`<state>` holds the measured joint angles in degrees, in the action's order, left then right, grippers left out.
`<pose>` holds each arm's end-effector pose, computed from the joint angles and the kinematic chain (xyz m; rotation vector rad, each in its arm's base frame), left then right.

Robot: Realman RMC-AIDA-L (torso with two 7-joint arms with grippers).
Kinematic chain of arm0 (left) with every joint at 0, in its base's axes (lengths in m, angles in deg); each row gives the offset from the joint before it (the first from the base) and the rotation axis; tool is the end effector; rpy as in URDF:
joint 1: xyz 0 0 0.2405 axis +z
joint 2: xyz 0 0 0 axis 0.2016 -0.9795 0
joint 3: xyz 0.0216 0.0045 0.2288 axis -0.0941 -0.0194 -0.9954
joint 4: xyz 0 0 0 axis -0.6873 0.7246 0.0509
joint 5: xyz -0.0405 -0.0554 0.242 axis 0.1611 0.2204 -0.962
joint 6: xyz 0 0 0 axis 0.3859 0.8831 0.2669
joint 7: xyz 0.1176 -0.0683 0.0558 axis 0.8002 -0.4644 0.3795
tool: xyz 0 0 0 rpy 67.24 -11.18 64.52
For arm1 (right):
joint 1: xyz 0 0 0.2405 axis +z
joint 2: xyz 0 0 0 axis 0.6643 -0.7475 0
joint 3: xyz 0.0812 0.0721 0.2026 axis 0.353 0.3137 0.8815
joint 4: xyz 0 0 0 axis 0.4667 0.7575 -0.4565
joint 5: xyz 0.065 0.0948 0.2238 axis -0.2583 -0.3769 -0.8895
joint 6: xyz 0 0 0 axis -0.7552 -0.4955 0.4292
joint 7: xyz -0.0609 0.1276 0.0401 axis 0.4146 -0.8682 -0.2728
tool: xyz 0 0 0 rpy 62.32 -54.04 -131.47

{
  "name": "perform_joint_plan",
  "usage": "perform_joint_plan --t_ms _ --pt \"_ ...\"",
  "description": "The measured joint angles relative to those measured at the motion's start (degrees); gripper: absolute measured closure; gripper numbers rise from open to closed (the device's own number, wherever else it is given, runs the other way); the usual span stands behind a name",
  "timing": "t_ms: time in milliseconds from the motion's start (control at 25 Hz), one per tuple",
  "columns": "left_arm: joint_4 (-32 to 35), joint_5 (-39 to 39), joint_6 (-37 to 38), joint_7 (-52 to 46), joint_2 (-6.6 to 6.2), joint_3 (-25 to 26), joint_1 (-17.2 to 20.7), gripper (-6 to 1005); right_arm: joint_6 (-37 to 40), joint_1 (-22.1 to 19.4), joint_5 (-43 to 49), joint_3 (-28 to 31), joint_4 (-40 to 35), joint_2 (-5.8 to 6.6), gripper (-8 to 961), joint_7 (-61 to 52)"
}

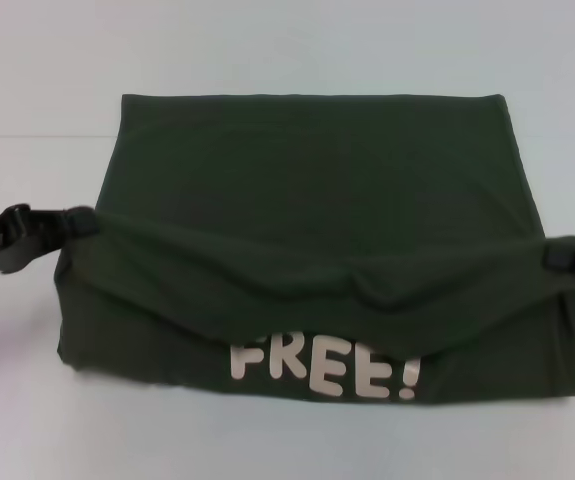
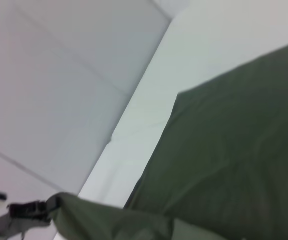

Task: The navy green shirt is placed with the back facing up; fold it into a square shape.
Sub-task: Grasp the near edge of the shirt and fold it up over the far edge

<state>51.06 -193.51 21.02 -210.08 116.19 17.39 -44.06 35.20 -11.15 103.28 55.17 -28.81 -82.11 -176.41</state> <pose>-0.3229 0.3566 0.0878 -2.0966 -1.7915 -0.9625 0.3173 0.3412 0.0972 -2.3346 1.5893 0.8365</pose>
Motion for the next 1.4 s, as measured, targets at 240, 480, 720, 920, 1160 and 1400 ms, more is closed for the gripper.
perform_joint_plan --t_ms 240,480,720,920,1160,1400 --pt "0.02 4.17 -8.02 4.94 3.59 0.03 -0.06 965 -8.87 0.04 -3.43 0.23 2.11 -2.24 865 5.04" --pt "-0.62 6.48 -14.81 9.25 5.88 -0.09 -0.49 966 -18.06 1.43 -3.65 -0.04 2.19 -4.99 862 7.5" --pt "-1.15 11.03 -19.29 13.0 7.33 -0.13 -0.67 966 -23.54 2.33 -5.98 -0.08 2.56 -6.26 859 9.53" --pt "-1.77 12.05 -23.11 16.22 8.69 -0.48 -1.47 965 -27.85 3.24 -7.5 -0.07 4.44 -6.91 857 12.13" --pt "-2.03 12.09 -28.5 19.91 10.71 -0.57 -2.74 965 -32.96 4.48 -7.53 -1.78 6.76 -7.38 854 13.74" --pt "-2.08 12.17 -32.21 21.18 11.65 -0.61 -3.96 965 -36.15 4.69 -7.83 -2.94 7.04 -7.81 852 14.25"
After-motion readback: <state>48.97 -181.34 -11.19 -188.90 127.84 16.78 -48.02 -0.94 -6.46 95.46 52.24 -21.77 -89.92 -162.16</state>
